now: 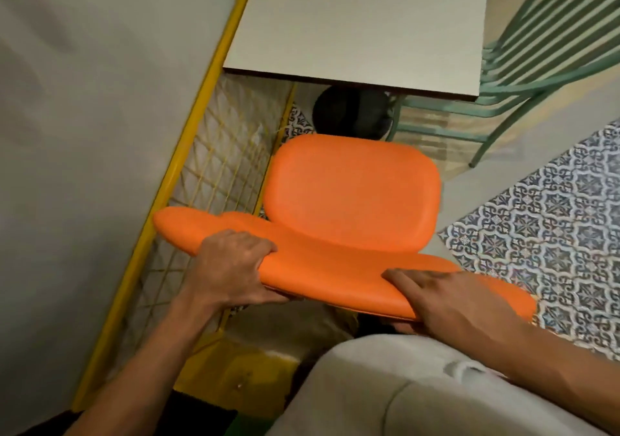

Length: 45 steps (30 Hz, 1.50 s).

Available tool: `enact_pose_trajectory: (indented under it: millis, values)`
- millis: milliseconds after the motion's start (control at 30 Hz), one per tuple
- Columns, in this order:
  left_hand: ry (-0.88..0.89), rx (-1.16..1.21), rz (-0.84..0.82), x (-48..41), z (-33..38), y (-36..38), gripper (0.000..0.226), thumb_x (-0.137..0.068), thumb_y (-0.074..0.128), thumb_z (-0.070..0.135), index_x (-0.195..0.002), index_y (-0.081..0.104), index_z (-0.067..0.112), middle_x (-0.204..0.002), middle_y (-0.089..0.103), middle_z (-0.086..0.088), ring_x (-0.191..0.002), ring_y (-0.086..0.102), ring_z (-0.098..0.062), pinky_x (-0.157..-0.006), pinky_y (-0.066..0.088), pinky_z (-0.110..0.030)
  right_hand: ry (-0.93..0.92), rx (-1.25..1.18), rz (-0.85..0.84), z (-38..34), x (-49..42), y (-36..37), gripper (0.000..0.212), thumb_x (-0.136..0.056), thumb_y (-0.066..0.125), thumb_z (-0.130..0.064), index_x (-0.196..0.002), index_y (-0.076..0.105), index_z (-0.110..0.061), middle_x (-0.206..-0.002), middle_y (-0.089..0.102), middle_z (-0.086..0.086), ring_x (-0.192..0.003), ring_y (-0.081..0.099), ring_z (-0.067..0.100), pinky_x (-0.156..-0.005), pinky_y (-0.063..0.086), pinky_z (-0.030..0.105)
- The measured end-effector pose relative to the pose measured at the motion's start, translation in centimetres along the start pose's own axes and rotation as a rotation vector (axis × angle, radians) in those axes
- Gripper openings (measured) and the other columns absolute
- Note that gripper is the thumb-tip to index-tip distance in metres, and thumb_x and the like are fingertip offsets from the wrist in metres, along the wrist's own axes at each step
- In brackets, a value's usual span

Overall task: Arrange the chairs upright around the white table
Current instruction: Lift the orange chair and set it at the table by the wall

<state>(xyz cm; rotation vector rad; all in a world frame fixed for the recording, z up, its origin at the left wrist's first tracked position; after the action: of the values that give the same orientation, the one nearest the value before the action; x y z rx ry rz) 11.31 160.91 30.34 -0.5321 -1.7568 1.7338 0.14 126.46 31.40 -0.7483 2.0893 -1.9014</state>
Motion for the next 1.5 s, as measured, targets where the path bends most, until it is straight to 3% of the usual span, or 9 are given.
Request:
enact_pose_trajectory:
  millis: [233,400,467,600,733,867,967,1200,1500]
  values:
    - [-0.017,0.051,0.002,1.0,-4.1,-0.2,0.084,-0.059,0.063,0.091,-0.1,0.083,0.021,-0.096,0.082,0.002,-0.083,0.079,-0.023,-0.068,0.06,-0.039,-0.003,-0.008,0.142,-2.4,-3.2,0.4,0.063,-0.09,0.06,-0.067,-0.13,0.074,-0.02,-0.113,0.083,-0.003,-0.089,0.082,0.017,-0.056,0.062,0.031]
    - [-0.039,0.081,-0.026,1.5,-7.3,-0.4,0.083,-0.059,0.063,0.09,-0.098,0.084,0.019,-0.095,0.083,-0.002,-0.082,0.08,-0.025,-0.072,0.062,-0.04,0.03,0.026,0.159,-4.1,-5.6,0.4,0.069,-0.085,0.078,-0.072,-0.133,0.077,-0.022,-0.122,0.083,-0.007,-0.094,0.083,0.015,-0.062,0.062,0.029]
    - [-0.039,0.082,-0.031,2.1,-8.8,-0.5,0.084,-0.059,0.063,0.091,-0.096,0.084,0.019,-0.092,0.082,-0.002,-0.079,0.079,-0.025,-0.069,0.062,-0.04,0.048,0.028,0.17,-4.9,-6.8,0.3,0.069,-0.087,0.075,-0.074,-0.134,0.077,-0.023,-0.123,0.082,-0.008,-0.094,0.083,0.016,-0.06,0.062,0.031]
    - [-0.036,0.097,0.014,2.2,-11.2,-0.6,0.087,-0.056,0.062,0.097,-0.092,0.085,0.02,-0.087,0.082,-0.001,-0.074,0.078,-0.025,-0.064,0.059,-0.036,0.127,0.024,0.171,-6.4,-8.4,0.4,0.067,-0.092,0.061,-0.077,-0.13,0.077,-0.025,-0.113,0.084,-0.007,-0.088,0.084,0.021,-0.057,0.064,0.038]
    - [-0.028,0.079,0.048,2.4,-12.8,-0.2,0.087,-0.054,0.066,0.1,-0.089,0.085,0.023,-0.083,0.081,-0.001,-0.07,0.077,-0.024,-0.059,0.056,-0.034,0.285,0.056,0.251,-8.4,-9.2,0.9,0.071,-0.089,0.061,-0.081,-0.118,0.081,-0.019,-0.106,0.084,-0.001,-0.091,0.083,0.03,-0.072,0.067,0.045]
    - [0.01,0.06,0.116,2.5,-13.7,0.1,0.095,-0.067,0.045,0.107,-0.09,0.084,0.022,-0.082,0.081,-0.002,-0.069,0.076,-0.026,-0.059,0.054,-0.034,0.407,0.06,0.227,-10.0,-9.7,1.6,0.079,-0.086,0.053,-0.089,-0.11,0.078,-0.018,-0.1,0.082,0.006,-0.088,0.08,0.033,-0.076,0.062,0.046]
    - [0.037,0.066,0.147,2.3,-13.8,0.2,0.093,-0.069,0.047,0.106,-0.091,0.083,0.023,-0.085,0.081,-0.002,-0.072,0.076,-0.026,-0.06,0.054,-0.035,0.41,0.094,0.173,-9.4,-9.9,1.6,0.086,-0.086,0.048,-0.095,-0.113,0.077,-0.018,-0.102,0.08,0.004,-0.09,0.078,0.032,-0.081,0.06,0.046]
    - [0.047,0.022,0.2,0.9,-15.0,0.7,0.082,-0.068,0.057,0.102,-0.082,0.077,0.025,-0.07,0.074,-0.001,-0.06,0.069,-0.027,-0.056,0.048,-0.036,0.343,0.122,0.247,-8.2,-11.1,0.8,0.074,-0.085,0.07,-0.085,-0.104,0.077,-0.014,-0.09,0.078,0.005,-0.078,0.077,0.032,-0.07,0.061,0.043]
    - [0.05,-0.059,0.256,-2.7,-17.3,-0.7,0.088,-0.063,0.052,0.108,-0.081,0.077,0.025,-0.065,0.07,0.0,-0.055,0.064,-0.025,-0.051,0.04,-0.031,0.348,0.191,0.303,-5.6,-14.8,0.0,0.079,-0.082,0.061,-0.094,-0.1,0.07,-0.018,-0.086,0.076,0.002,-0.074,0.074,0.029,-0.063,0.055,0.037]
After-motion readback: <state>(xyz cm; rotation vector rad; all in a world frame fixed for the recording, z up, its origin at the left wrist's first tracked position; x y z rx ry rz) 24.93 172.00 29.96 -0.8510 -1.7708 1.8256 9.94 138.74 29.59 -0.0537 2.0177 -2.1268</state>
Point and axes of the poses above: each hand's wrist, its own x-axis away from the middle knuckle, its own y-axis out of the palm, z = x × y, the point moved 1 cm from there along -x, towards the middle knuckle
